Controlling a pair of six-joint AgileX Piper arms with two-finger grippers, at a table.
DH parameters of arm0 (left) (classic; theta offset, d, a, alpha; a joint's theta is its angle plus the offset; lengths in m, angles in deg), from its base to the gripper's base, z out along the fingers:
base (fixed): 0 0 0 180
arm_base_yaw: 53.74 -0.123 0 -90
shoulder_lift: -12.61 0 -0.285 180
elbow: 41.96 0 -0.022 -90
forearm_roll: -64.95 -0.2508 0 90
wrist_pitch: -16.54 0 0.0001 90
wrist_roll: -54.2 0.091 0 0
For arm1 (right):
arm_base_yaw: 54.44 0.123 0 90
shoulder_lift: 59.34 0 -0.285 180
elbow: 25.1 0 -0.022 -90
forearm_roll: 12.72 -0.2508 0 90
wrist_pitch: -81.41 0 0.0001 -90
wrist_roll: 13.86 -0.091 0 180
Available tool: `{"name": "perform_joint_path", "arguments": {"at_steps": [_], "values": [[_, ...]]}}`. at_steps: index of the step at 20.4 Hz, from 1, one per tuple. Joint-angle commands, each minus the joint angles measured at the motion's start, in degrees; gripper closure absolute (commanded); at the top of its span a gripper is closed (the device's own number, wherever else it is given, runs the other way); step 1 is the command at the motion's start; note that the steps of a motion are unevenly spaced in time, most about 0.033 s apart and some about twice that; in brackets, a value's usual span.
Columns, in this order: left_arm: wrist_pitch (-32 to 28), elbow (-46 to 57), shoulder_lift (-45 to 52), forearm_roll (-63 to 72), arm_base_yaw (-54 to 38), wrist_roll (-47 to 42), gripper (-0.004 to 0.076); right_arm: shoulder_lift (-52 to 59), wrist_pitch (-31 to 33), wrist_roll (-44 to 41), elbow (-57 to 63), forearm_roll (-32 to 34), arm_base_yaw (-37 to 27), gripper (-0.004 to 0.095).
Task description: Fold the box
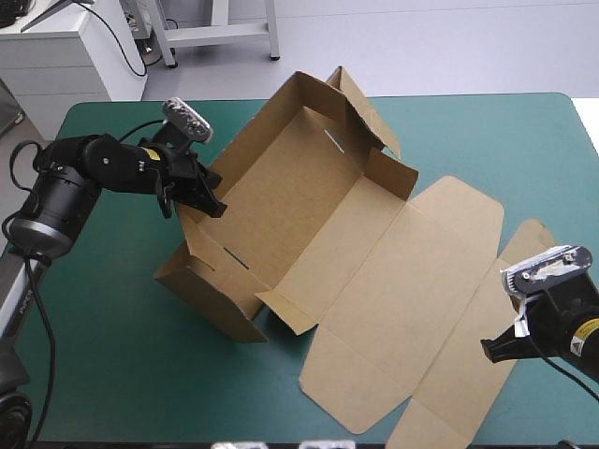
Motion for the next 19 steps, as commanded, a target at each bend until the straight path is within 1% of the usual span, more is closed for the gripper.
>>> {"name": "perform_joint_path", "arguments": {"at_steps": [1,3,4,5,6,8,11,15,19], "values": [[-9.01,-3.43,2.13,-9.48,7.57,0.12,0.0731,-0.14,-3.79,0.63,-1.43,0.57,0.10,0.0924],[-10.04,-3.43,1.50,-15.77,12.22,0.97,0.0731,-0.14,-3.79,0.63,-1.54,0.57,0.10,0.0924],[-10.52,-3.27,1.08,-21.23,15.68,1.80,0.0731,-0.14,-3.79,0.53,-1.54,0.57,0.10,0.0924],[-10.90,-3.08,0.97,-23.34,17.02,2.72,0.0731,-0.14,-3.79,0.53,-1.54,0.57,0.10,0.0923],[-12.32,-2.48,0.97,-28.48,20.10,2.94,0.0731,-0.14,-3.79,0.53,-1.54,0.57,0.10,0.0924],[-14.75,-1.21,0.97,-32.59,23.35,4.43,0.0731,-0.14,-3.65,0.53,-1.54,0.48,0.10,0.0924],[-18.74,1.66,0.97,-33.13,26.66,7.71,0.0731,-0.14,-3.65,0.53,-1.54,0.46,0.10,0.0924],[-21.61,2.88,1.49,-33.29,28.64,9.71,0.0731,-0.14,-3.65,0.53,-1.66,0.58,0.10,0.0923],[-21.71,3.01,3.73,-33.15,30.56,13.37,0.0731,-0.14,-3.88,0.01,-1.66,0.58,0.10,0.0924]]}}
